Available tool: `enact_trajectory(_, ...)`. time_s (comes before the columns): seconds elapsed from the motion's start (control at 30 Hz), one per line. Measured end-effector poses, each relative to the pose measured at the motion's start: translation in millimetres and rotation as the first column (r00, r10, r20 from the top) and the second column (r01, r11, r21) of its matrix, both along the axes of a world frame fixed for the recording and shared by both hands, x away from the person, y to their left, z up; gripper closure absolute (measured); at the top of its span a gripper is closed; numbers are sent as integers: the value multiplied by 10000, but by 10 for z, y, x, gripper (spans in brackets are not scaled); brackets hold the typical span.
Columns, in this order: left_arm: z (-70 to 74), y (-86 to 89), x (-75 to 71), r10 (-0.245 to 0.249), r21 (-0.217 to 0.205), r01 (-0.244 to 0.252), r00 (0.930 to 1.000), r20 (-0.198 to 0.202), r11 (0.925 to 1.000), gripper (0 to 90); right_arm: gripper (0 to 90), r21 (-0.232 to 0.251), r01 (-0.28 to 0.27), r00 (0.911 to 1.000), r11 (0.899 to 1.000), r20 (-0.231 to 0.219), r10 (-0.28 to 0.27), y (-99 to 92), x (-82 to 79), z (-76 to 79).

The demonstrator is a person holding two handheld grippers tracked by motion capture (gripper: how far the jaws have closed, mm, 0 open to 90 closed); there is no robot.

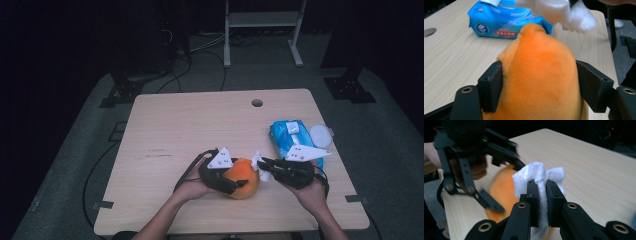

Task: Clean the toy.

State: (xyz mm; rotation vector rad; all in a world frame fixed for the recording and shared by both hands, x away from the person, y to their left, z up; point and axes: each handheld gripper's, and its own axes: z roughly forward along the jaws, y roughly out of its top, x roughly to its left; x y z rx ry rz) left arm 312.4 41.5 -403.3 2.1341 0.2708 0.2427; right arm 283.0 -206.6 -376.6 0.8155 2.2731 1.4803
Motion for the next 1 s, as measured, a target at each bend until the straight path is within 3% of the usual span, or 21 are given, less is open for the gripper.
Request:
enact_trajectory(0.07, 8, -40, -39, -197, 163, 194, 9997, 170, 9997, 254, 815, -315, -221, 9997, 9993, 107, 224, 118, -37, 5)
enact_trajectory(0.13, 27, -16, -28, -374, 138, 374, 9993, 66, 9992, 187, 816, -783, -354, 9993, 9963, 77, 361, 200, -32, -63)
enact_trajectory(0.17, 46, 51, 5, -544, -412, 532, 9981, -303, 9977, 171, 816, -737, -390, 9992, 9965, -63, 386, 197, -25, -84)
enact_trajectory(0.23, 81, 176, 80, -494, -1024, 432, 9970, -589, 9938, 170, 817, -708, -427, 9989, 9966, -225, 412, 149, -20, -118)
enact_trajectory(0.33, 62, 296, 160, -396, -1201, 280, 9947, -954, 9924, 122, 816, -714, -329, 9991, 9969, -298, 309, 74, -23, -135)
enact_trajectory(0.37, 21, 319, 187, -416, -1295, 254, 9914, -1238, 9913, 113, 817, -682, -316, 9991, 9972, -319, 295, 58, -19, -140)
enact_trajectory(0.43, -42, 318, 220, -361, -1163, 189, 9883, -1480, 9930, 101, 816, -648, -281, 9989, 9975, -399, 255, 30, -7, -146)
enact_trajectory(0.47, -88, 298, 231, -451, -1195, 242, 9835, -1752, 9925, 88, 816, -669, -273, 9989, 9974, -391, 247, 19, -2, -146)
enact_trajectory(0.53, -134, 256, 222, -574, -1219, 347, 9804, -1885, 9919, 83, 816, -718, -196, 9992, 9972, -351, 171, -2, 3, -147)
enact_trajectory(0.63, -144, 200, 176, -780, -1049, 616, 9841, -1597, 9926, 79, 815, -706, -23, 9992, 9975, -397, -5, -59, 27, -155)
enact_trajectory(0.73, -146, 224, 171, -1166, -1260, 972, 9806, -1576, 9873, 114, 814, -681, 168, 9987, 9975, -463, -200, -130, 51, -173)
enact_trajectory(0.83, -177, 231, 199, -1055, -1316, 844, 9809, -1633, 9877, 96, 814, -613, 137, 9984, 9980, -543, -171, -152, 60, -180)
enact_trajectory(0.87, -241, 185, 243, -789, -1103, 580, 9774, -1962, 9922, 61, 813, -603, 137, 9981, 9981, -587, -173, -159, 78, -181)
enact_trajectory(0.93, -304, 151, 279, -894, -1010, 684, 9712, -2210, 9925, 30, 814, -576, 103, 9983, 9983, -563, -136, -164, 93, -183)
enact_trajectory(1.0, -330, 137, 270, -838, -1097, 619, 9745, -2081, 9920, 48, 814, -545, 182, 9981, 9984, -581, -213, -169, 103, -184)
